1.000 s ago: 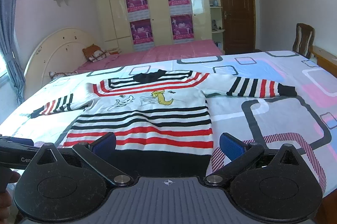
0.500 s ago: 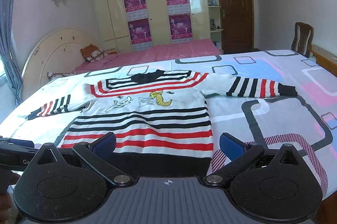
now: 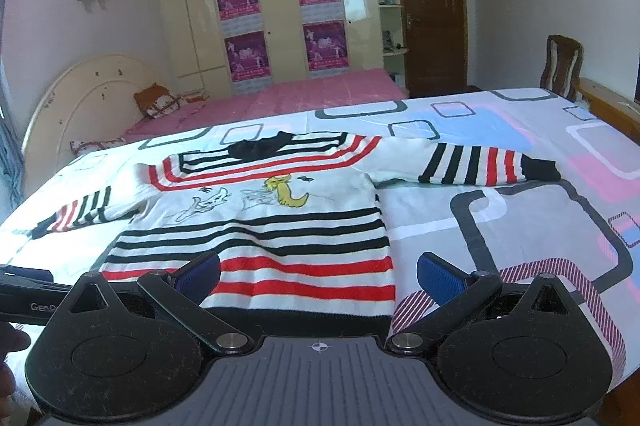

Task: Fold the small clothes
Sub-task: 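Move the right tool to the black cuff of a sleeve and grasp it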

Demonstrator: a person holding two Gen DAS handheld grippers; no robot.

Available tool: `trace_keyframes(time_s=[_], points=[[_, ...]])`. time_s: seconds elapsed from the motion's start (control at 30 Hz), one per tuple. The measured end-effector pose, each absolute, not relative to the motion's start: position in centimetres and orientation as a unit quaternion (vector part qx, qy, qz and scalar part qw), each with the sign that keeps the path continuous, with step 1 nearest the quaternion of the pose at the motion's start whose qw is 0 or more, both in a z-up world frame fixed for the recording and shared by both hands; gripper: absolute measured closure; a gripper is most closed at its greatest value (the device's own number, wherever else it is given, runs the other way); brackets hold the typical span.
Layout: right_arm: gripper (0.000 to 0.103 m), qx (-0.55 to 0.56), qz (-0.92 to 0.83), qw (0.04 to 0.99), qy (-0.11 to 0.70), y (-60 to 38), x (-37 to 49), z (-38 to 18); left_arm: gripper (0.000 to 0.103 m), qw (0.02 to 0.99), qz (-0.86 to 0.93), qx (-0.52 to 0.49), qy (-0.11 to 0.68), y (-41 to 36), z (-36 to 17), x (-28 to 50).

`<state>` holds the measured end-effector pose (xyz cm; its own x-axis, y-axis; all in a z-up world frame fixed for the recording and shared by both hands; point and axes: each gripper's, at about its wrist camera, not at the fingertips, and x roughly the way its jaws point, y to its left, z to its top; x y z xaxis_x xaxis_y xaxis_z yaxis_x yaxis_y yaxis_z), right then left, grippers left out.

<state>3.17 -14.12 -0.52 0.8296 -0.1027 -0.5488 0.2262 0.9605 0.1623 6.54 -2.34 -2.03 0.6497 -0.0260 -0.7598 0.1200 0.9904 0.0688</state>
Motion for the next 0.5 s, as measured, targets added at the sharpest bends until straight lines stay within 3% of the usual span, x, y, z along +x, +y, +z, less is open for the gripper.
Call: trace_keyframes(time_s=[0.5], points=[[0.000,0.111,-0.144,0.939,0.292,-17.0,10.6,-2.2,0.000,0.899,-0.069,0.066,0.428,-2.8,-4.0,16.0]])
